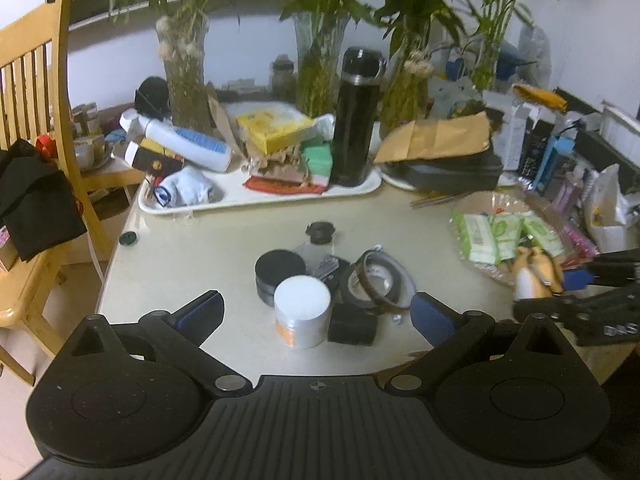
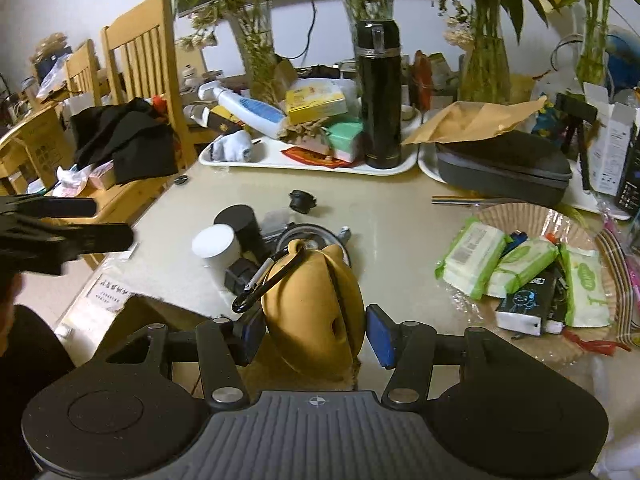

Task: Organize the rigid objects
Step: 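Grasp the white-lidded jar with the left gripper while the right gripper holds the pouch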

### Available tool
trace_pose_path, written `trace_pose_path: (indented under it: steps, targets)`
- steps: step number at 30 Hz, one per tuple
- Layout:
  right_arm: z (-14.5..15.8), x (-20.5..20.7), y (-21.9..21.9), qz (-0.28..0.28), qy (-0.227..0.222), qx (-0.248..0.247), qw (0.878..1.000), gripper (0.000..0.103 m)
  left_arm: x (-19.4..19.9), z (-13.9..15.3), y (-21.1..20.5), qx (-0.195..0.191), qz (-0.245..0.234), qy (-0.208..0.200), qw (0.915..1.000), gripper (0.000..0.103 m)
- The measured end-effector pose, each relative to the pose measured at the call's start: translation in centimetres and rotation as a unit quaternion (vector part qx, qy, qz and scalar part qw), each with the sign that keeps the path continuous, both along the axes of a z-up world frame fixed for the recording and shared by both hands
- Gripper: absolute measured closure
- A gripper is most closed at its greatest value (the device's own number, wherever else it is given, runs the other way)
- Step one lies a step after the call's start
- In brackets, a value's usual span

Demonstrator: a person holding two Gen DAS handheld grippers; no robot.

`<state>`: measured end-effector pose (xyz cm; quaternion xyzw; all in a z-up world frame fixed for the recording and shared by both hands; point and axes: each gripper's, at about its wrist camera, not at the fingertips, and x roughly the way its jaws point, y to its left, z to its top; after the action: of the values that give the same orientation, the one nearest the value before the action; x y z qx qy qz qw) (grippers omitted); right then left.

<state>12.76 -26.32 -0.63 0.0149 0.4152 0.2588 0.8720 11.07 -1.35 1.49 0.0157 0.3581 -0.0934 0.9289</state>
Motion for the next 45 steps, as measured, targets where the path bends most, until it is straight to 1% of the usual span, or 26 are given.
trace_pose_path:
  steps: [3,5,8,15,20,23,25,26,29,32,38,45]
  targets:
    - [0.0,-0.2,0.3,0.005,0.002,-0.001,1.000,0.046,1.0,-1.0,-0.1,0.009,-0.005,0.006,0.9999,0.003]
    - [-0.1,-0.3,0.4,0.009,0.002,-0.001,1.000,0.046,1.7,-1.6,-0.2,0.012,-0.006,0.010,0.9999,0.012]
    - [-0.2,-0.2,0.5,0.012,0.006,0.001,1.000,0.046,3.1,-2.6,0.0,0.020,0.005,0.017,0.9996,0.012]
    - [-0.1,-0.4,0.9,0.031,0.002,0.005,0.999,0.046,6.3,-4.8,0.0,0.015,0.016,0.049,0.9986,0.015]
    - [-0.3,-0.2,1.0,0.030,0.006,0.003,1.000,0.046,7.8,-6.2,-0.8,0.030,0.013,0.067,0.9972,0.018]
    - [-0.3,-0.1,1.0,0.028,0.008,0.004,1.000,0.046,8.5,-6.9,-1.0,0.035,0.016,0.083,0.9958,0.028]
    - [-0.4,-0.1,1.0,0.028,0.009,0.004,1.000,0.046,8.9,-7.3,-1.1,0.035,0.019,0.091,0.9950,0.032]
    - [-0.4,-0.1,1.0,0.028,0.009,0.003,1.000,0.046,9.0,-7.5,-1.2,0.036,0.019,0.095,0.9947,0.036]
    - [-0.4,-0.1,1.1,0.029,0.010,0.001,1.000,0.046,9.4,-7.9,-1.4,0.041,0.019,0.105,0.9935,0.043]
    - [-0.5,-0.1,1.2,0.029,0.011,-0.001,1.000,0.046,9.6,-7.8,-1.3,0.028,0.027,0.109,0.9933,0.050]
    - [-0.7,0.0,1.2,0.023,0.016,-0.006,1.000,0.046,9.6,-7.6,-1.3,0.023,0.025,0.119,0.9923,0.050]
    - [-0.8,0.1,1.2,0.020,0.019,-0.012,1.000,0.046,8.8,-6.6,-1.3,0.021,0.020,0.107,0.9938,0.050]
